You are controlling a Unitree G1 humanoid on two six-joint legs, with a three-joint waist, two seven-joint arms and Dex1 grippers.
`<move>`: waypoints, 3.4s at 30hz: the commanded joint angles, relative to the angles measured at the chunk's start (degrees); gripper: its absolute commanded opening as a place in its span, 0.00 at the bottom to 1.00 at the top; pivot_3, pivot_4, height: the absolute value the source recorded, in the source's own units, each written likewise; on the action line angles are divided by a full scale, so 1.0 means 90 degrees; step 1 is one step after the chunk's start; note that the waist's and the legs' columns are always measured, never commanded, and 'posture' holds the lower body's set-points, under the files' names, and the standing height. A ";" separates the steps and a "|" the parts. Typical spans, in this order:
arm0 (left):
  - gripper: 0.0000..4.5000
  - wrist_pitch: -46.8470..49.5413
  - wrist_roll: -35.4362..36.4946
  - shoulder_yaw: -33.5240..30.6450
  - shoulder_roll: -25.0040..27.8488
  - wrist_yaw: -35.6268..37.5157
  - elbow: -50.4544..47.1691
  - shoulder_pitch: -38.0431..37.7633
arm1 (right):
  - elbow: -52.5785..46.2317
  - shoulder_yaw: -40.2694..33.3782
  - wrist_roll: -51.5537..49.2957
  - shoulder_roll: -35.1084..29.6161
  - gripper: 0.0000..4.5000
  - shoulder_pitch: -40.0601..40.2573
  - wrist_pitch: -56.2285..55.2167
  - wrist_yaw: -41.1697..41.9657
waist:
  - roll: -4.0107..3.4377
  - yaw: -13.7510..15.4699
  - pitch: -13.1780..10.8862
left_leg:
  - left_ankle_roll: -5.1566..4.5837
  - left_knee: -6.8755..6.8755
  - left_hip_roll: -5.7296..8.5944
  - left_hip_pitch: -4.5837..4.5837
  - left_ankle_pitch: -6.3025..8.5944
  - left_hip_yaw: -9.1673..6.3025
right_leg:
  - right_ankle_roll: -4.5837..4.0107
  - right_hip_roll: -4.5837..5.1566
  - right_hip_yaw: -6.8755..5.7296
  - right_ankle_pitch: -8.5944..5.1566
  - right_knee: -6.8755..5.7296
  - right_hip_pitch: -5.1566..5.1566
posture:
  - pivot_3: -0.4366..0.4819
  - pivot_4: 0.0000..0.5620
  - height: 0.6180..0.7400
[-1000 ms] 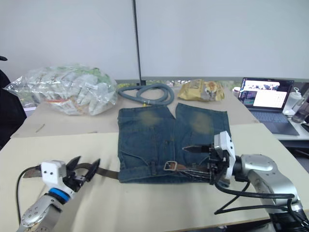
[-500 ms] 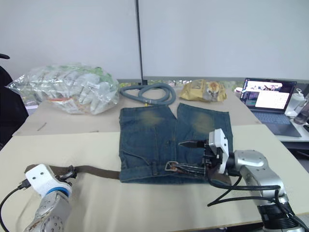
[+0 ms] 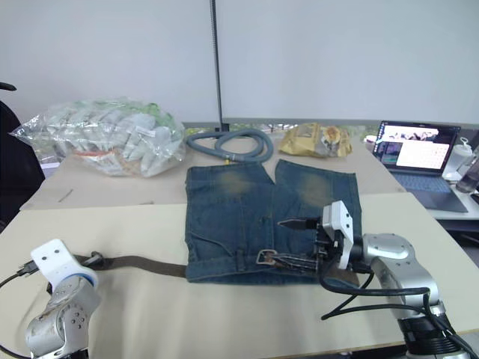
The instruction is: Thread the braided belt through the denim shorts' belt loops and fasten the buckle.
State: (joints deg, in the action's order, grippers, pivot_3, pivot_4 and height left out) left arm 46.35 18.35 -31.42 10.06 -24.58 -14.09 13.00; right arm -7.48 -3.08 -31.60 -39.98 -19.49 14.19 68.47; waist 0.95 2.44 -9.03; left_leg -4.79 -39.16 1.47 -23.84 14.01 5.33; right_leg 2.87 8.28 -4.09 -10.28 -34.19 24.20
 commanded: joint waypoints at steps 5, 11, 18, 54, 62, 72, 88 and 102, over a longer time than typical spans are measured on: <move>0.99 -0.0216 -0.0343 0.0231 0.0269 0.0344 0.0600 0.0233 | -0.0142 -0.0180 0.0034 0.0061 1.00 0.0051 -0.0266 -0.0067 | 0.0000 0.0010 0.0000 | 0.0012 0.0004 -0.0006 0.0001 -0.0006 -0.0002 | -0.0009 0.0006 -0.0002 0.0006 -0.0001 0.0002 | 0.48 0.27 1.00; 0.93 -0.0364 -0.0521 0.0253 0.0265 0.0416 0.0687 0.0215 | -0.0162 -0.0215 0.0061 0.0080 1.00 0.0136 -0.0334 -0.0111 | -0.0001 0.0015 0.0000 | 0.0012 0.0006 -0.0007 0.0001 -0.0005 -0.0002 | -0.0009 0.0011 0.0000 0.0007 -0.0001 0.0004 | 0.48 0.27 1.00; 0.43 -0.0629 -0.0597 0.0257 0.0210 0.0559 0.0701 0.0182 | -0.0170 -0.0218 0.0037 0.0083 1.00 0.0175 -0.0339 -0.0131 | 0.0000 -0.0011 0.0000 | 0.0013 0.0012 -0.0007 0.0000 -0.0004 -0.0002 | -0.0009 0.0012 0.0003 0.0007 0.0001 0.0004 | 0.48 0.27 1.00; 0.01 -0.6846 -0.5455 0.5443 0.1738 0.2566 0.2711 0.2885 | -0.1612 -0.0674 -0.1801 0.1876 1.00 -0.0482 0.3365 -0.4916 | 0.0077 0.0513 -0.0046 | 0.0016 0.0015 -0.0019 -0.0147 -0.0052 0.0001 | -0.0036 0.0046 -0.0107 0.0091 0.0013 0.0120 | 0.48 0.27 1.00; 0.01 -0.7160 -0.5528 0.5581 0.1576 0.2629 0.2687 0.2829 | -0.1595 -0.0624 -0.2640 0.2907 1.00 -0.0983 0.4395 -0.6505 | 0.0076 0.0532 -0.0046 | -0.0006 0.0016 -0.0008 -0.0171 -0.0083 -0.0008 | -0.0028 0.0058 -0.0161 0.0095 0.0010 0.0119 | 0.48 0.27 1.00; 0.00 -0.7403 -0.5801 0.5614 0.1750 0.2619 0.2716 0.2791 | -0.1249 -0.0865 -0.2864 0.3338 0.52 -0.1290 0.4440 -0.7065 | 0.0075 0.0528 -0.0047 | -0.0007 0.0017 0.0002 -0.0175 -0.0126 -0.0008 | -0.0023 0.0037 -0.0175 0.0097 0.0007 0.0112 | 0.48 0.27 1.00; 0.61 -0.7721 -0.4674 0.5480 0.1800 0.3358 0.2614 0.2413 | -0.1116 -0.0861 -0.2758 0.3237 0.00 -0.1170 0.4389 -0.7075 | 0.0075 0.0503 -0.0046 | -0.0015 0.0016 0.0002 -0.0175 -0.0138 -0.0009 | -0.0021 0.0029 -0.0174 0.0097 0.0006 0.0106 | 0.48 0.27 1.00; 0.98 -0.5982 0.0325 0.3943 0.1849 0.6013 0.1636 0.1370 | -0.0785 -0.0864 -0.2456 0.3054 0.00 -0.1139 0.4163 -0.6781 | 0.0073 0.0072 -0.0046 | -0.0044 0.0021 -0.0010 -0.0175 -0.0185 -0.0010 | -0.0023 0.0010 -0.0169 0.0093 0.0000 0.0090 | 0.48 0.27 1.00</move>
State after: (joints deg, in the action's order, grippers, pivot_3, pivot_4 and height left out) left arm -11.02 15.08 8.00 26.28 26.35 5.91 23.44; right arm -13.68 -10.15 -54.10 -12.13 -29.91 53.14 6.66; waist 1.61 3.09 -9.44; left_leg -5.20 -38.97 1.37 -25.41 12.34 5.23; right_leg 2.67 8.36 -5.61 -9.46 -34.20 25.00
